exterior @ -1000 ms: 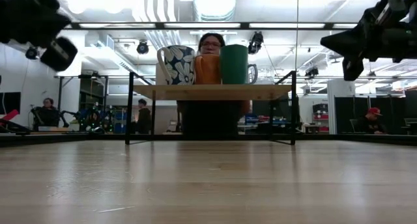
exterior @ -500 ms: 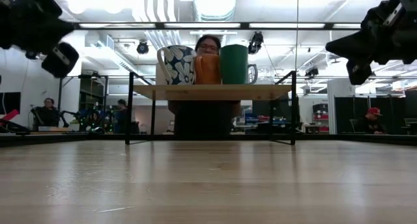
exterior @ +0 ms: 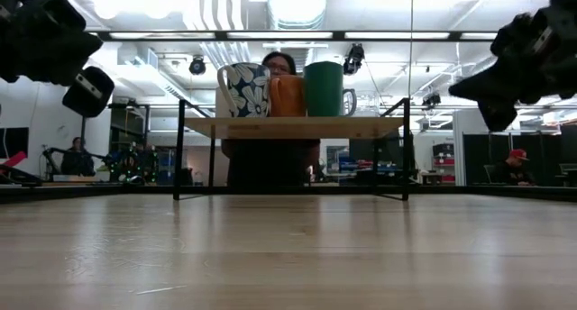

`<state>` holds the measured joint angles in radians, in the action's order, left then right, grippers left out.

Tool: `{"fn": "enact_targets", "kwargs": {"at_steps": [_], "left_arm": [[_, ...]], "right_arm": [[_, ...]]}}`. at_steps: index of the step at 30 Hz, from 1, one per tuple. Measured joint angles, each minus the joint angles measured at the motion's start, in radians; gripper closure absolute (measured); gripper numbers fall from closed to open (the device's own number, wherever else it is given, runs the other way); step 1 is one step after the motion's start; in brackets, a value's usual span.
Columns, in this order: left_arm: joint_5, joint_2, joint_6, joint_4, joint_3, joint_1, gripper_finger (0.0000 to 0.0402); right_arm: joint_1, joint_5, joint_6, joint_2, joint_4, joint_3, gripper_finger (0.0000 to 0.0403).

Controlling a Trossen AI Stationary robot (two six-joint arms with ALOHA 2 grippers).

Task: Stack small to large cups/mugs on shelf
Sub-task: Return to Home Position

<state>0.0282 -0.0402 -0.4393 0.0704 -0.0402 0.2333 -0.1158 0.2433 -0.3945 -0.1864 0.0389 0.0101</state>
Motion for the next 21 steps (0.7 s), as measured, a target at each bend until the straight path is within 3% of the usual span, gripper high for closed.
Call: {"fn": "enact_targets", "kwargs": {"at_steps": [9,21], "left_arm": [[-0.026,-0.050,-0.009,0.008,0.000,0.008,0.0401],[-0.030,-0.038,-0.026,0.017,-0.003,0.008,0.0401]], "right_arm": [[0.000,0.020,-0.088,-0.124,0.002,0.000,0.0394],[0.000,0.046,-0.060,-0.074,0.006,0.000,0.0394]]}}
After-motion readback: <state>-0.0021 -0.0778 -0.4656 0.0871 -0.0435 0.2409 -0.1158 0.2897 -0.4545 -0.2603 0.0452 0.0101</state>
